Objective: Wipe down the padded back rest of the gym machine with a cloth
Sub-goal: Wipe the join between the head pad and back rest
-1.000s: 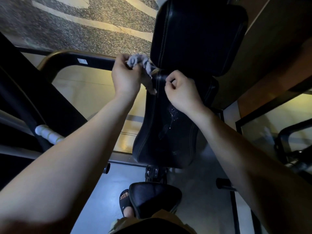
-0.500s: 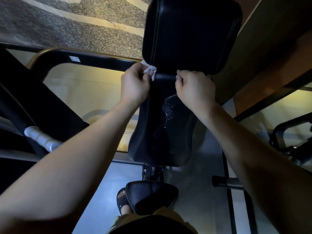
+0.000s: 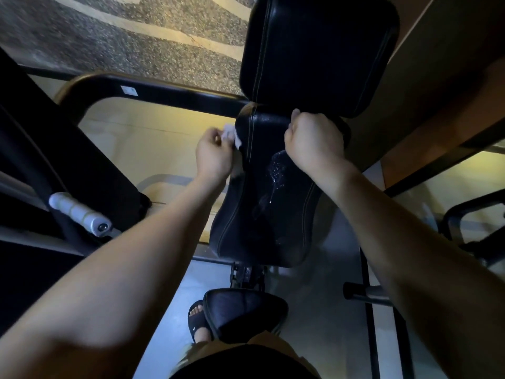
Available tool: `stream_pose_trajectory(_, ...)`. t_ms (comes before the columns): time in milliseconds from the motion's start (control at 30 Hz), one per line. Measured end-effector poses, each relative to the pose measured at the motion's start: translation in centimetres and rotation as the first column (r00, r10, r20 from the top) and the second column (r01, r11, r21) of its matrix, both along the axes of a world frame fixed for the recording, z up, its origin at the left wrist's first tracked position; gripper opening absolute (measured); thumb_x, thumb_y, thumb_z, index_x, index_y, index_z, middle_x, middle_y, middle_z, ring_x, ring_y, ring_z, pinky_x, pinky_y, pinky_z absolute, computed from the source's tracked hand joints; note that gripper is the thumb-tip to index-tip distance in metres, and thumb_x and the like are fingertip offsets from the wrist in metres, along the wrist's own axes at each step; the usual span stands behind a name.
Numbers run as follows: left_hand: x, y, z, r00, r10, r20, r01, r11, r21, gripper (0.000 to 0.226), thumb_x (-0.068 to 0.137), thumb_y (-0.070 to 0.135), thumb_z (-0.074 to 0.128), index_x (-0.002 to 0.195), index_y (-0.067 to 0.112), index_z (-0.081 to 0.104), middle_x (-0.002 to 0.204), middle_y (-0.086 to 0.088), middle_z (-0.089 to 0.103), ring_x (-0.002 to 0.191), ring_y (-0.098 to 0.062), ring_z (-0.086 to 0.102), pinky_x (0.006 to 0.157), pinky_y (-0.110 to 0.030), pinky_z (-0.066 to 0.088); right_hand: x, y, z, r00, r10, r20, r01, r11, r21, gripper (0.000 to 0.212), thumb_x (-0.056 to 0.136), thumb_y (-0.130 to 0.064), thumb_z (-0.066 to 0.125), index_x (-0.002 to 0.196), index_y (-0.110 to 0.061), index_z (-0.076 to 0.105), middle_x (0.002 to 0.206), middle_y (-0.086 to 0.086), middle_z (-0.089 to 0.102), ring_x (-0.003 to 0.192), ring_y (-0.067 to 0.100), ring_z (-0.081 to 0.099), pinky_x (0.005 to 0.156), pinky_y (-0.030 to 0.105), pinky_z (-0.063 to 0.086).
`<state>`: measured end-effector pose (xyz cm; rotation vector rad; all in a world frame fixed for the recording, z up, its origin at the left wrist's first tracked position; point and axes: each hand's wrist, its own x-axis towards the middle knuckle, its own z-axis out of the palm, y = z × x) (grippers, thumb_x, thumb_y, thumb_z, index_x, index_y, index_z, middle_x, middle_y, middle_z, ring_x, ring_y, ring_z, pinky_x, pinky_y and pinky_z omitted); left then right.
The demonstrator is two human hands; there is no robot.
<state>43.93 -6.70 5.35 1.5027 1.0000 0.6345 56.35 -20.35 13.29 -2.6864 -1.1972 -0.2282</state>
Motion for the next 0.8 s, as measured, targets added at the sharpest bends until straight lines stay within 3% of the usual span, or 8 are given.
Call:
stream_pose_trajectory(133, 1.3, 0.8, 2.6, 0.978, -0.138, 0.153, 0.111, 0.978, 0.175, 0.01, 0.099, 0.015, 0.058, 0.091, 0.019, 0.053, 0.085, 0.007, 0.065, 0.075, -0.004, 0.058, 0.07, -0.024, 0.047, 0.0, 0.3, -0.4, 1.0, -0.009, 0.012, 0.009, 1.0, -0.011, 0.03, 0.105, -0.019, 0.04, 0.119, -0.007, 0.063, 0.085, 0.011, 0.069, 0.077, 0.035, 0.067, 0.055, 0.037, 0.049)
stream_pose_trajectory(267, 0.6, 1.1, -0.6, 0.984, -0.17, 0.047, 0.172, 0.984, -0.043, 0.007, 0.096, 0.028, 0.049, 0.091, 0.024, 0.047, 0.083, -0.01, 0.059, 0.072, -0.023, 0.055, 0.061, -0.038, 0.045, 0.0, 0.2, -0.7, 0.999, -0.015, 0.044, 0.015, 1.0, -0.01, 0.036, 0.105, -0.018, 0.04, 0.13, -0.004, 0.062, 0.083, 0.012, 0.069, 0.075, 0.035, 0.067, 0.052, 0.033, 0.043)
stream_pose_trajectory(367, 0.7, 1.0, 0.3, 0.98, -0.17, 0.105, 0.178, 0.981, -0.081, 0.007, 0.105, 0.016, 0.045, 0.099, 0.016, 0.046, 0.077, -0.013, 0.055, 0.059, -0.024, 0.052, 0.051, -0.037, 0.042, -0.1, 0.1, -0.7, 0.999, -0.005, 0.037, 0.005, 1.0, -0.026, 0.039, 0.105, -0.018, 0.04, 0.136, -0.004, 0.058, 0.082, 0.012, 0.068, 0.076, 0.035, 0.066, 0.053, 0.035, 0.045)
stream_pose_trajectory(467, 1.3, 1.2, 2.1, 0.949, -0.192, 0.251, 0.18, 0.981, 0.07, 0.011, 0.105, 0.011, 0.05, 0.095, 0.016, 0.048, 0.077, -0.002, 0.058, 0.056, -0.015, 0.051, 0.045, -0.027, 0.04, -0.2, 0.2, -0.8, 0.998, 0.001, 0.07, 0.003, 0.999, -0.043, 0.038, 0.106, -0.017, 0.039, 0.133, -0.002, 0.06, 0.069, 0.006, 0.056, 0.068, 0.034, 0.064, 0.05, 0.033, 0.042)
stream_pose_trajectory(533, 1.3, 1.3, 1.9, 0.942, -0.23, 0.243, 0.201, 0.97, 0.139, 0.014, 0.104, 0.014, 0.052, 0.092, 0.021, 0.049, 0.078, 0.003, 0.058, 0.058, -0.009, 0.051, 0.047, -0.026, 0.042, -0.4, 0.5, -0.9, 0.994, -0.015, 0.104, 0.021, 0.998, -0.058, 0.037, 0.107, -0.017, 0.036, 0.125, 0.001, 0.064, 0.061, 0.001, 0.043, 0.059, 0.03, 0.053, 0.046, 0.03, 0.036)
stream_pose_trajectory(633, 0.2, 0.3, -0.1, 0.963, -0.189, 0.191, 0.189, 0.982, 0.022, 0.011, 0.106, 0.018, 0.049, 0.097, 0.018, 0.045, 0.077, 0.002, 0.057, 0.057, -0.008, 0.052, 0.049, -0.026, 0.044, -0.4, 0.8, -0.9, 0.991, -0.049, 0.123, 0.053, 0.998, -0.034, 0.036, 0.107, -0.015, 0.036, 0.111, 0.002, 0.068, 0.052, -0.003, 0.033, 0.048, 0.025, 0.039, 0.043, 0.027, 0.028)
stream_pose_trajectory(733, -0.8, -0.9, -1.3, 0.979, -0.151, 0.138, 0.159, 0.986, -0.047, 0.008, 0.106, 0.013, 0.049, 0.109, 0.005, 0.047, 0.083, -0.001, 0.059, 0.061, -0.005, 0.055, 0.055, -0.023, 0.05, -0.7, 0.4, -1.1, 0.978, -0.055, 0.199, 0.066, 0.997, -0.049, 0.032, 0.106, -0.011, 0.041, 0.119, 0.0, 0.068, 0.056, 0.004, 0.048, 0.048, 0.029, 0.047, 0.042, 0.026, 0.021)
stream_pose_trajectory(800, -0.6, -1.4, -0.7, 0.984, -0.116, 0.137, 0.117, 0.993, 0.008, 0.014, 0.104, 0.014, 0.053, 0.115, 0.006, 0.05, 0.092, 0.001, 0.062, 0.073, -0.007, 0.058, 0.068, -0.026, 0.052, -1.0, 0.0, -1.2, 0.965, -0.031, 0.26, 0.058, 0.994, -0.098, 0.034, 0.104, -0.011, 0.048, 0.136, -0.004, 0.058, 0.076, 0.009, 0.064, 0.068, 0.033, 0.062, 0.044, 0.029, 0.026)
